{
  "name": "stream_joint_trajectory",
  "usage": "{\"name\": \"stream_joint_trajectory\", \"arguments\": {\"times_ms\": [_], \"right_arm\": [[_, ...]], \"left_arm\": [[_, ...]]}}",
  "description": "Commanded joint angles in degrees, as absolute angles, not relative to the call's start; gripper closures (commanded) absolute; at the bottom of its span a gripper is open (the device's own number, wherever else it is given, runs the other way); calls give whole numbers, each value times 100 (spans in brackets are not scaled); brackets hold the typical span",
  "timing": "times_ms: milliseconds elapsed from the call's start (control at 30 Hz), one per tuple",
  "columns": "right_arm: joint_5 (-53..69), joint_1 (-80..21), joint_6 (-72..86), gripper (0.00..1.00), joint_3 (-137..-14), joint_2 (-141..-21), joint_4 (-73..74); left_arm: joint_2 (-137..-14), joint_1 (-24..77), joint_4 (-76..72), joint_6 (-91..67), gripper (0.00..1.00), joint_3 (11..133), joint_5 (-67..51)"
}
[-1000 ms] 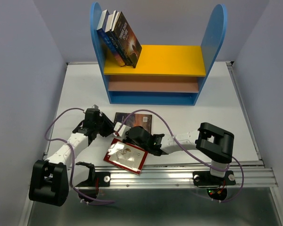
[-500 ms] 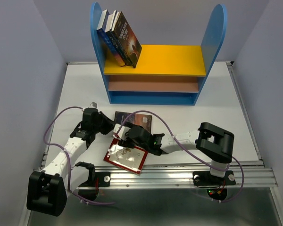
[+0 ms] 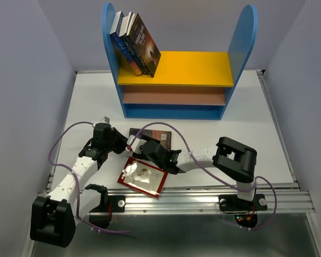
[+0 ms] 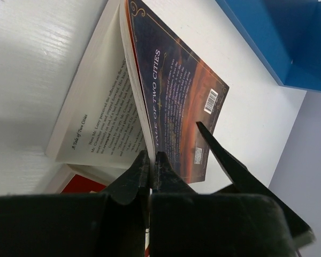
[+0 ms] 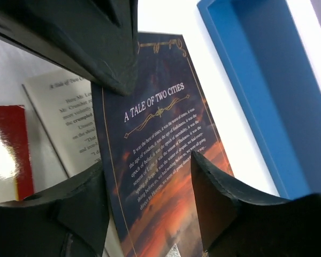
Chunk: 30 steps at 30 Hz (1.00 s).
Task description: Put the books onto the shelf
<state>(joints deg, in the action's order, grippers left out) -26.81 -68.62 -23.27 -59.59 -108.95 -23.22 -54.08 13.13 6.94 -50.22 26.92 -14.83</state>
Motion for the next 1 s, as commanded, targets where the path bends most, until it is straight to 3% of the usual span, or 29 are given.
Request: {"name": "stream_joint_trajectory", "arguments": {"times_ms": [0,33,100,133,167,200,300,700,967], "right_arm": [[-2830,-6820,-2426,48,-6188,-11074,-2803],[-2839,-6820,-2426,48,-6170,-11092,-2873],[-2961,-6820,-2426,74,-6117,-11101,-3067],[-3023,-6820,-2426,89,-6108,-11031,-3111],[-3119,-6820,-2426,94,-6091,-10969,-3181],[-3146,-6820,-2426,99,-6065,-10882,-3243],[-3234,-6768,-2426,99,-5767,-10373,-3602],[-2752,-6346,-3084,99,-3790,-7973,-5404],[-2426,-6091,-4042,99,-3507,-6593,-5362]], "left_arm": [[-5186,1354,606,-4861,100,3076,-1590],[-5186,1354,606,-4860,100,3094,-1617],[-5177,1354,624,-4808,100,3138,-1669],[-5151,1354,633,-4782,95,3164,-1687],[-5133,1362,642,-4738,69,3190,-1705],[-5089,1362,642,-4711,50,3251,-1731],[-4826,1380,624,-4702,1,3427,-1565],[-4746,1406,528,-3877,1,4842,-1494],[-5308,1415,176,-3349,1,5282,-1213]]}}
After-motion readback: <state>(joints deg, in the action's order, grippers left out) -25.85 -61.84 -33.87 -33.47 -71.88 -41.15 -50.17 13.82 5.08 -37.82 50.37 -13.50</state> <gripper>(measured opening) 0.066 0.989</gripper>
